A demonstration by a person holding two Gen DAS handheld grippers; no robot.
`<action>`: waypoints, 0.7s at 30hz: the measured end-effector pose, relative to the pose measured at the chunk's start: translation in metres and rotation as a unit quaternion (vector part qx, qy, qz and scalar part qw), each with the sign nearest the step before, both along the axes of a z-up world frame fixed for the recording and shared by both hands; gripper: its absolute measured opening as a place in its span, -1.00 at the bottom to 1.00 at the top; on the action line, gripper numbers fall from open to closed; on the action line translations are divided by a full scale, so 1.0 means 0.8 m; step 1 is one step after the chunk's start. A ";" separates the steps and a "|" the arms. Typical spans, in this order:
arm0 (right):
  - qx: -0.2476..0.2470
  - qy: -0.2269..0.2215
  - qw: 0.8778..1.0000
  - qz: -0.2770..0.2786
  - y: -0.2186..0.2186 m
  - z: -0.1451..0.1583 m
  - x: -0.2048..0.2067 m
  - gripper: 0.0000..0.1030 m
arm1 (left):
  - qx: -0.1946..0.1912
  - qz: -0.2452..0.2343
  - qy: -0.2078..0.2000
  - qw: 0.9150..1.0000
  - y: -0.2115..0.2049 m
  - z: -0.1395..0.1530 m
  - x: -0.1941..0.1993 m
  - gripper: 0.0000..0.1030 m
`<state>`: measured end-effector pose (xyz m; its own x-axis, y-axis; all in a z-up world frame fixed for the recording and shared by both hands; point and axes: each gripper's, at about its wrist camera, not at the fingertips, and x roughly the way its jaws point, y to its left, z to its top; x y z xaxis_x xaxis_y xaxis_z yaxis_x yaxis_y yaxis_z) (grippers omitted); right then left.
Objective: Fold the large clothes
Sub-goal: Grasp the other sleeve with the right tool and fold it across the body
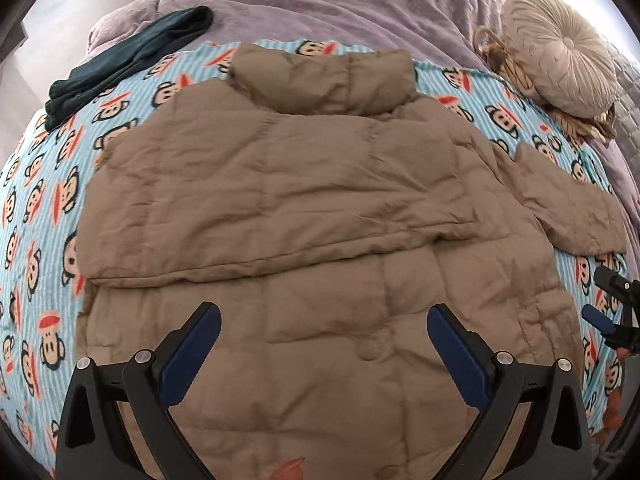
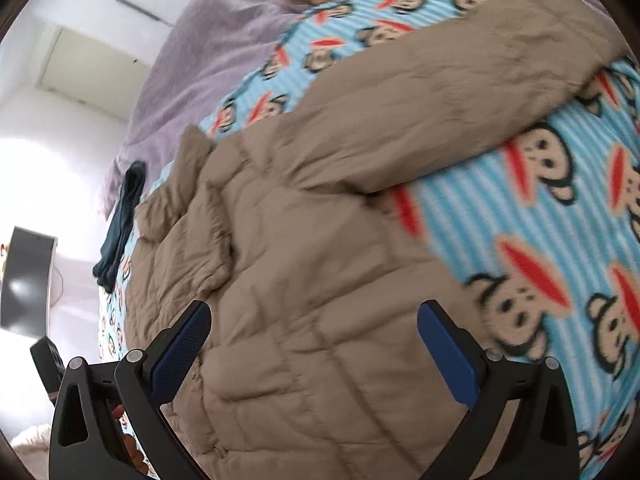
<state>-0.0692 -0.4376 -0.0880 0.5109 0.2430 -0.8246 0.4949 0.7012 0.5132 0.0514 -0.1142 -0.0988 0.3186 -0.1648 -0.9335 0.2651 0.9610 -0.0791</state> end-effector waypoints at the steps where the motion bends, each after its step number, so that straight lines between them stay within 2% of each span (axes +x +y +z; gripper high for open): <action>1: -0.002 0.007 1.000 -0.008 -0.013 -0.002 -0.003 0.99 | 0.001 -0.002 0.001 1.000 -0.005 -0.001 -0.001 1.00; 4: -0.010 0.022 0.999 -0.042 -0.063 -0.006 -0.015 0.99 | 0.010 -0.006 0.004 1.000 -0.022 -0.005 -0.001 1.00; 11: 0.022 0.021 0.989 -0.146 -0.192 -0.033 -0.030 0.99 | 0.008 -0.019 0.009 1.000 -0.060 -0.007 0.000 1.00; 16: 0.068 -0.010 0.971 -0.230 -0.269 -0.060 -0.029 0.99 | 0.011 -0.018 0.004 1.000 -0.081 -0.006 0.007 1.00; 21: 0.112 -0.044 0.952 -0.282 -0.309 -0.072 -0.017 0.97 | 0.006 -0.013 0.005 1.000 -0.091 -0.003 0.017 1.00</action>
